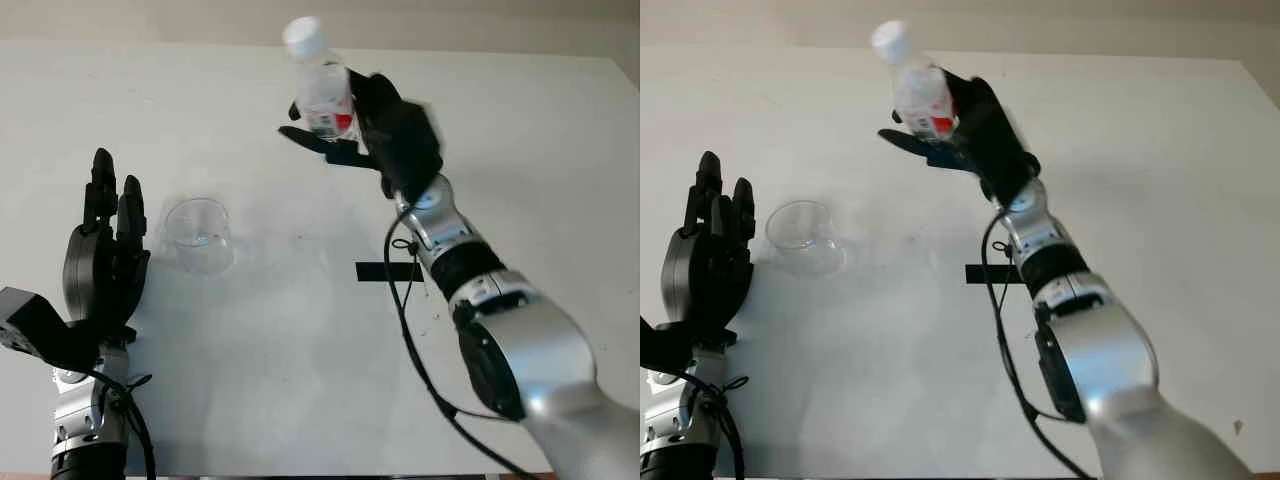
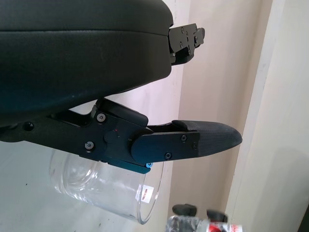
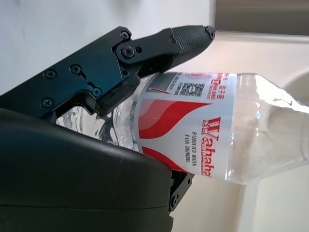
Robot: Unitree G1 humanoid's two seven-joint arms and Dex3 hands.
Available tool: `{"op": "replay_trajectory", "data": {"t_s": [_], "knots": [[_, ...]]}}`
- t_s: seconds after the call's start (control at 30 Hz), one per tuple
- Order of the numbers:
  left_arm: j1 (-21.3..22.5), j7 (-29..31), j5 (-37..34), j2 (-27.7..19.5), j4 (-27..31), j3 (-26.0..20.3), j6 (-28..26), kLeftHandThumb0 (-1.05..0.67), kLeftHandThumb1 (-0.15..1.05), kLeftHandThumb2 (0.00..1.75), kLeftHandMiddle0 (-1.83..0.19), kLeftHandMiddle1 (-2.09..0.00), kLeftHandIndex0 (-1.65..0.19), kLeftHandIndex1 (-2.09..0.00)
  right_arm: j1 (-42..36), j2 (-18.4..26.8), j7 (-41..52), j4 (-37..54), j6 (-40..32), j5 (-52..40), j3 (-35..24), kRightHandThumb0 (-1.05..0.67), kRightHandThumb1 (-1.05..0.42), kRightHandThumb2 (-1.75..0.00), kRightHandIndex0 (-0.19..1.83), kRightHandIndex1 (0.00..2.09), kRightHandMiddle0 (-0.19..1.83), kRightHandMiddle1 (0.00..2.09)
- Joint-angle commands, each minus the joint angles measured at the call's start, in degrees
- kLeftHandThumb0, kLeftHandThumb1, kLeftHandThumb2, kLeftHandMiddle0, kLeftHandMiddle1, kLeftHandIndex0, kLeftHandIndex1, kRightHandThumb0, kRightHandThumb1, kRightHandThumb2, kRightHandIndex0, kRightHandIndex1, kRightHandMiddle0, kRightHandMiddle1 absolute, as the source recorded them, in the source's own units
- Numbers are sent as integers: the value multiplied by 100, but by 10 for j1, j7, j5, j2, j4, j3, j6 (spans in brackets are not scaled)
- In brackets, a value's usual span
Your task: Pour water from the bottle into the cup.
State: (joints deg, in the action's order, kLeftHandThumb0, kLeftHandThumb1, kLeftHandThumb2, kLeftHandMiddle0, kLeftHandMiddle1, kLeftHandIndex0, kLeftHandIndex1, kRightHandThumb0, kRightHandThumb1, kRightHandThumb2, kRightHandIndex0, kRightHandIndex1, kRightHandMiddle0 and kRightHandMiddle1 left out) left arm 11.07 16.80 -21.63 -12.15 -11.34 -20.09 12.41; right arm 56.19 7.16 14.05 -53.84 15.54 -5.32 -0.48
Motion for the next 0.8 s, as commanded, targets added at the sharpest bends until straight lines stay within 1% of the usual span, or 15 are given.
{"op": "replay_trajectory", "data": {"t_s": [0.0, 0.07, 0.13, 0.23, 0.37, 0.6, 0.77], "knots": [[-12, 4, 3, -1, -12, 0, 2, -77, 105, 49, 14, -5, 16, -5, -51, 7, 36, 101, -48, -39, -20, -37, -105, -49, 129, 209, 98, 209], [-12, 7, 0, -1, -14, -1, 2, -77, 105, 49, 14, -5, 16, -5, -98, 17, 61, 182, -97, -62, -26, -37, -105, -51, 130, 209, 102, 209], [-11, 9, -1, 0, -17, -1, 2, -76, 105, 50, 14, -5, 17, -5, -137, 30, 90, 243, -137, -81, -30, -37, -105, -52, 128, 209, 104, 209], [-9, 14, -2, 1, -21, -1, 2, -76, 105, 51, 15, -5, 17, -5, -186, 48, 116, 314, -190, -94, -31, -39, -105, -50, 121, 209, 100, 209], [-11, 16, -1, 1, -21, -1, 2, -76, 105, 52, 17, -5, 19, -4, -235, 62, 115, 383, -238, -94, -34, -40, -105, -48, 116, 209, 94, 209], [-16, 15, 2, 2, -13, 0, 0, -77, 105, 54, 18, -5, 19, -1, -302, 86, 122, 455, -256, -89, -38, -42, -105, -43, 110, 209, 81, 209], [-18, 17, -1, 4, -14, 0, 3, -78, 105, 53, 18, -5, 19, 0, -332, 79, 116, 479, -264, -88, -32, -43, -105, -43, 110, 209, 78, 209]]}}
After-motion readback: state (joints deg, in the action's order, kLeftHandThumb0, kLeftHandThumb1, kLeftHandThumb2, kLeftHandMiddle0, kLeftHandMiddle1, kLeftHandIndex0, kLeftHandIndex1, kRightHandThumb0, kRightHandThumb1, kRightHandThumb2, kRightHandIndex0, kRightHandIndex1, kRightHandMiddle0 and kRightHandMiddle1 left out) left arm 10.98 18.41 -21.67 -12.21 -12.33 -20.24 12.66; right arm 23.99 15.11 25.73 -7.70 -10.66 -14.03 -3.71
